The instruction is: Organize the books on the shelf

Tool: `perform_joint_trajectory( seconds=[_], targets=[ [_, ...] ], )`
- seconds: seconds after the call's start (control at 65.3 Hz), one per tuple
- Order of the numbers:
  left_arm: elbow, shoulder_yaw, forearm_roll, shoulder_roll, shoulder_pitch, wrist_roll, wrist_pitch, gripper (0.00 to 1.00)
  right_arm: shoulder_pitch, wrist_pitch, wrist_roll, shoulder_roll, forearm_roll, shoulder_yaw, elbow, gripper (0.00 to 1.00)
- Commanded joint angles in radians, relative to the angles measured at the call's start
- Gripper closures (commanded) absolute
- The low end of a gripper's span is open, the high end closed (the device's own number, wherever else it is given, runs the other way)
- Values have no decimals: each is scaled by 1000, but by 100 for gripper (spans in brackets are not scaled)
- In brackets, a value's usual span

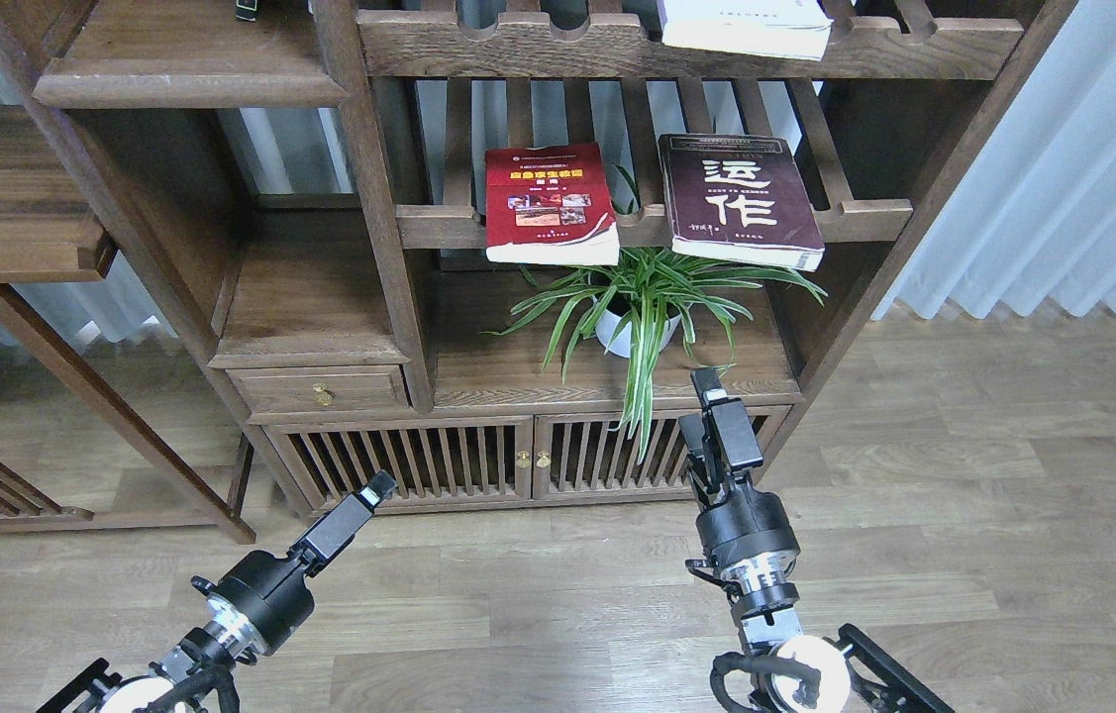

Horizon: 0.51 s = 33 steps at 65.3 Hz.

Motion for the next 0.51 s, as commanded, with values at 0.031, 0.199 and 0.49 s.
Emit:
perform_joint_trajectory(
  seconds=[0.031,0.199,0.49],
  targets=[
    [0,-3,0,-3,1,0,0,0,5,5,1,0,0,-24,-33,1],
    [0,-3,0,-8,-1,0,0,0,3,5,4,0,0,-24,-58,1],
    [0,-6,0,-8,7,0,0,0,-4,5,3,0,-2,-27,-138,1]
  ],
)
